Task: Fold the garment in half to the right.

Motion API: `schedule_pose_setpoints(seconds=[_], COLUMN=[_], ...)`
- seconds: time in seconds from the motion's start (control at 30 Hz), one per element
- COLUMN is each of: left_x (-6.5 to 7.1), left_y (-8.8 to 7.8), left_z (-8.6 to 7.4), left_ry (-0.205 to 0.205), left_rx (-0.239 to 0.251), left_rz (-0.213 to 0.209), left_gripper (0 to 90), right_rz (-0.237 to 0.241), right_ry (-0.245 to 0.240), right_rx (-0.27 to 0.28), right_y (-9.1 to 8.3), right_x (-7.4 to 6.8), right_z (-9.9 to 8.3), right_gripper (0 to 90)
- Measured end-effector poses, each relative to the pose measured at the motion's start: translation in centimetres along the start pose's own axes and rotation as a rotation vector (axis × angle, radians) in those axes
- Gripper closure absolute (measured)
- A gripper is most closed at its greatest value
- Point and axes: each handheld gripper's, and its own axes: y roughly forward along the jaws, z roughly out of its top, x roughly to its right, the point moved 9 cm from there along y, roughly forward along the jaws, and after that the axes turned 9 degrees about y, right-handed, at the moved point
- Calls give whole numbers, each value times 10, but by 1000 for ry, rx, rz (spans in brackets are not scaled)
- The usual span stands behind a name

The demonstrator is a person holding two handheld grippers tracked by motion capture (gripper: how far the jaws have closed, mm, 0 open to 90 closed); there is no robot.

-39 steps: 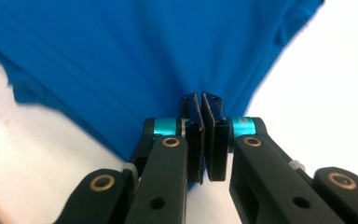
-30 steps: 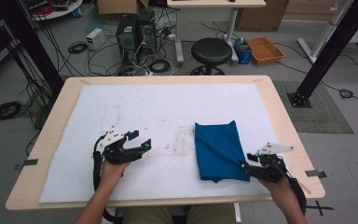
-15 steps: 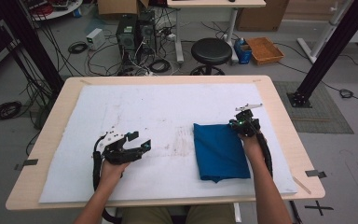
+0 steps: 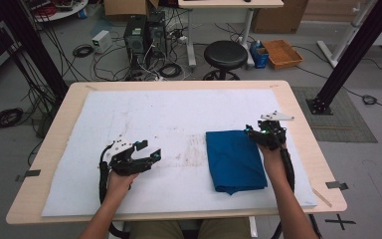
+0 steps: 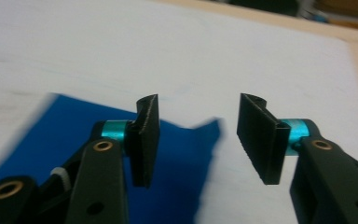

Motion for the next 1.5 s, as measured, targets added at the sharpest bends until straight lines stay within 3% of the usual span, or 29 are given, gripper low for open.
schedule_pose_setpoints(seconds=[0.03, 0.1, 0.13, 0.17, 0.27, 0.37, 0.5, 0.6, 0.73, 0.8, 0.87, 0.9, 0.93, 0.97, 1.0, 1.03, 1.13, 1.2, 1.3, 1.37, 1.47, 1.5], left_x=[0, 0, 0, 0, 1, 1, 1, 0, -1, 0, 0, 0, 1, 1, 0, 0, -1, -1, -1, -1, -1, -1], left_y=[0, -1, -1, -1, -1, 0, 1, 1, 1, 2, 2, 2, 2, 1, 1, 1, 2, 2, 2, 2, 2, 2], left_z=[0, 1, 1, 1, 1, 1, 1, 0, 0, 0, 0, 0, 1, 1, 1, 2, 1, 1, 1, 1, 0, 0], left_ry=[-1, -2, -3, -6, -7, 0, -4, -7, -8, -9, -7, -5, -5, -5, -4, -5, -8, -9, -9, -9, -11, -9], left_rx=[1, 3, 5, 5, 1, 2, -3, -4, -3, -5, -6, -6, -3, -2, 0, 2, 1, 0, 1, -2, -3, -5], left_rz=[1, 2, 1, 0, -2, -6, -5, -3, -3, -5, -5, -6, -6, -7, -5, -2, 2, 1, -2, -1, -3, -2], left_gripper=[306, 305, 305, 306, 305, 305, 305, 305, 305, 305, 305, 305, 306, 305, 306, 305, 305, 305, 305, 305, 305, 305], right_rz=[69, 245, 306, 337, 418, 437, 473, 484, 489, 512, 503, 517, 516, 514, 509, 473, 241, 155, 61, 1, -8, -4], right_ry=[-18, -60, -98, -150, -208, -266, -247, -244, -216, -239, -270, -249, -222, -196, -167, -134, -72, -36, -10, -26, 25, 25], right_rx=[-5, -86, -130, -163, -250, -310, -298, -284, -213, -246, -302, -289, -285, -266, -223, -179, -99, -79, -112, -154, -179, -161], right_y=[-7, -17, -21, -24, -27, -26, -27, -29, -41, -45, -44, -44, -44, -45, -45, -44, -28, -13, 12, 23, 24, 21], right_x=[-14, -48, -64, -76, -101, -112, -123, -127, -124, -127, -127, -125, -121, -115, -107, -95, -45, -19, 6, 17, 23, 23], right_z=[-4, -25, -39, -53, -87, -108, -111, -110, -98, -105, -120, -120, -116, -110, -100, -90, -64, -53, -50, -54, -53, -50], right_gripper=[601, 705, 771, 800, 840, 865, 865, 766, 770, 783, 774, 737, 664, 652, 634, 622, 722, 773, 773, 761, 695, 659])
